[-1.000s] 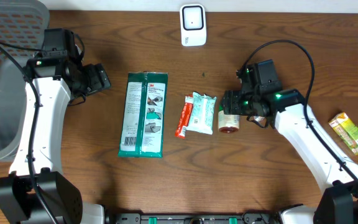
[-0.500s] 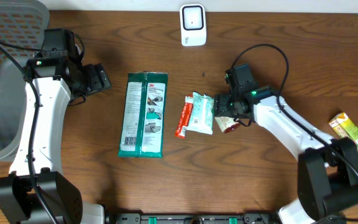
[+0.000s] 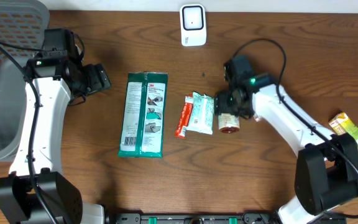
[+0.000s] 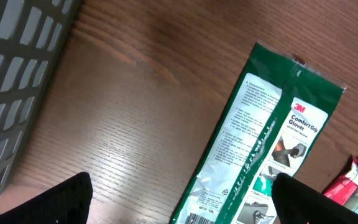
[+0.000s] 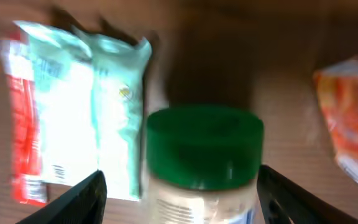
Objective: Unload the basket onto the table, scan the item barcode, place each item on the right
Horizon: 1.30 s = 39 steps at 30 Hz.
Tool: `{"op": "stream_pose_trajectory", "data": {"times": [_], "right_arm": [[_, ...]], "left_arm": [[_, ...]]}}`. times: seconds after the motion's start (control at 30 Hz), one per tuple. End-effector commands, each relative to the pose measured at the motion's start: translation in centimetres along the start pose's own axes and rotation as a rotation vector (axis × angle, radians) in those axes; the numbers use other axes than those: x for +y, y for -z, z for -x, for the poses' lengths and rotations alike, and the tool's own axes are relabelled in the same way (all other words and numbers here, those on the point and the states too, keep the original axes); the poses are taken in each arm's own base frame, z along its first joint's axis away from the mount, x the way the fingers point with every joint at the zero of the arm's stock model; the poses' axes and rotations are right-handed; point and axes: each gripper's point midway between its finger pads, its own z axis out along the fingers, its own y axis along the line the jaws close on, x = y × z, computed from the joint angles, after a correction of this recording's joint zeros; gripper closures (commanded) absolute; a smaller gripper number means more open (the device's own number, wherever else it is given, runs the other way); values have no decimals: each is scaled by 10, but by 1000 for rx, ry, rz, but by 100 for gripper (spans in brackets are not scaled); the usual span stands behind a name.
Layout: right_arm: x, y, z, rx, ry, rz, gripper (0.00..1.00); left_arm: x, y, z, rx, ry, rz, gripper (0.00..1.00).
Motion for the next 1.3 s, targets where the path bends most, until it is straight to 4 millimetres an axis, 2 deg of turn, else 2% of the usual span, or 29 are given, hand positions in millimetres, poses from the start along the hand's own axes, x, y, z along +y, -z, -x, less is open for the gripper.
{"op": "stream_pose_trajectory", "data": {"times": [0.0, 0.13, 0.33, 0.5, 0.73, 0.9, 1.13, 1.27], "right_arm": [[8, 27, 25, -59, 20, 12, 25], [-1, 30, 31, -64, -10, 10, 23], [-19, 19, 25, 29, -80, 57, 24], [-18, 8, 26, 52, -72, 91, 23], [-18, -22, 23, 97, -70, 79, 22], [-18, -44, 14, 152, -66, 64, 22], [-10, -49, 9, 168, -28, 64, 23], [-7, -50, 8, 169, -23, 65, 27]], "left_arm": [[2, -1, 0, 4, -1, 2, 8], [2, -1, 0, 4, -1, 2, 8], [2, -1, 0, 4, -1, 1, 8], [2, -1, 0, 4, -1, 2, 8], [2, -1, 0, 4, -1, 2, 8], [2, -1, 0, 4, -1, 2, 8], [2, -1, 0, 4, -1, 2, 7], [2, -1, 0, 4, -1, 2, 8]]}}
